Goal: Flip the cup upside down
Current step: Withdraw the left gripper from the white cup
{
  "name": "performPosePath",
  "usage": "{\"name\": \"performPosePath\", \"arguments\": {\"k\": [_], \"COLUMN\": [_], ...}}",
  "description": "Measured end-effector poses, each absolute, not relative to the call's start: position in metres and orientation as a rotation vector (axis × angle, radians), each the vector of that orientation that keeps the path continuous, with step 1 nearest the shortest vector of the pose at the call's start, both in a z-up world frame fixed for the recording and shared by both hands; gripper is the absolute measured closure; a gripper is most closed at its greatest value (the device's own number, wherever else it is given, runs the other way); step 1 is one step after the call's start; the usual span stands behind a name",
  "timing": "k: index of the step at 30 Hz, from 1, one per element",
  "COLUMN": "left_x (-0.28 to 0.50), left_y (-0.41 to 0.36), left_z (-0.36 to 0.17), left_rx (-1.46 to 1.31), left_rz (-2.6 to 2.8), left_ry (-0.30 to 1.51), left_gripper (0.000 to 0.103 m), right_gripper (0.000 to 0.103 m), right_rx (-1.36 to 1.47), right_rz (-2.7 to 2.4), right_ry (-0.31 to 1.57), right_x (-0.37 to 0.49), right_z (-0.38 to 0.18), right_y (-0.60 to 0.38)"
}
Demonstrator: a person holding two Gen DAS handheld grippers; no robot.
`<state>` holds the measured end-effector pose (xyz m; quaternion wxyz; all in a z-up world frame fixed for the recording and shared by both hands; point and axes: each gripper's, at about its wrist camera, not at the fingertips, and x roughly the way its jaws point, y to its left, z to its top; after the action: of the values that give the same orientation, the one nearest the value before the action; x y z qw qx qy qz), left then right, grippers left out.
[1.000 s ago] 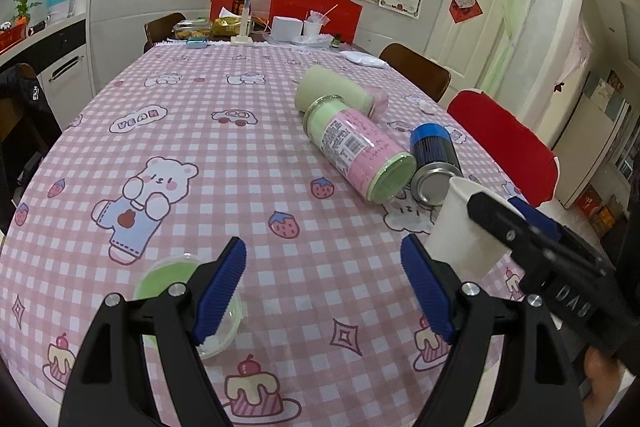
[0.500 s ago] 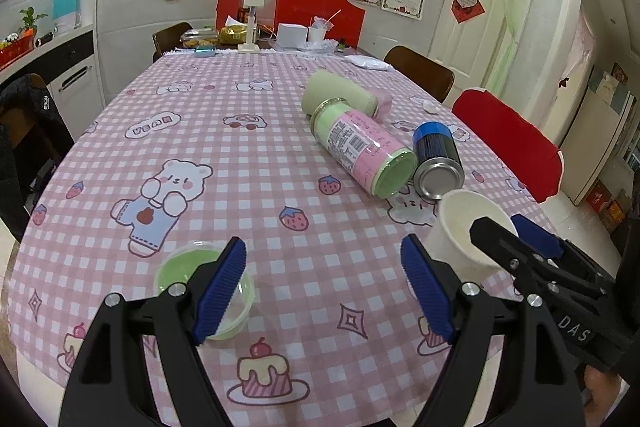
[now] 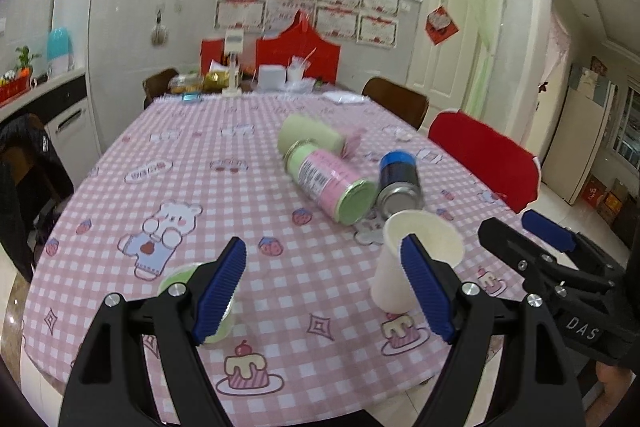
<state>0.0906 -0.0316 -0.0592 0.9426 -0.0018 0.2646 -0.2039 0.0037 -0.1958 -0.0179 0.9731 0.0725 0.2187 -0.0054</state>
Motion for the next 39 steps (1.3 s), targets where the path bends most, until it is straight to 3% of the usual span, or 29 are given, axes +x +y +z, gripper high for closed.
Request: {"name": "performPosePath", "arguments": {"k": [13, 16, 19, 39], "left_x": [0.038, 0.03, 0.023, 0.014], "left_y": [-0.042, -0.044, -0.047, -0.051], "left_z": [-0.023, -0.018, -0.015, -0.017], "left_rx": [0.026, 0.033, 0.047, 0.069], "left_rz": [-0.402, -0.399, -0.395, -0.364], "left_ry": [0.31, 0.269, 0.233, 0.161], "left_gripper": [0.024, 0.024, 0.024, 0.024], "right_gripper": [0.017, 0.007, 0.007, 0.007], "right_rx": [0.057, 0.044, 0.03, 0.011], "right_rz": [-0.065, -0.07, -0.072, -0.082], "right_ry": [0.28, 0.25, 0.223, 0.189], "right_x": [-0.041, -0.047, -0.05, -0.059], "right_z": [0.007, 0.009, 0.011, 0.007], "right_y": [-0.198, -0.198, -0.199, -0.195]}}
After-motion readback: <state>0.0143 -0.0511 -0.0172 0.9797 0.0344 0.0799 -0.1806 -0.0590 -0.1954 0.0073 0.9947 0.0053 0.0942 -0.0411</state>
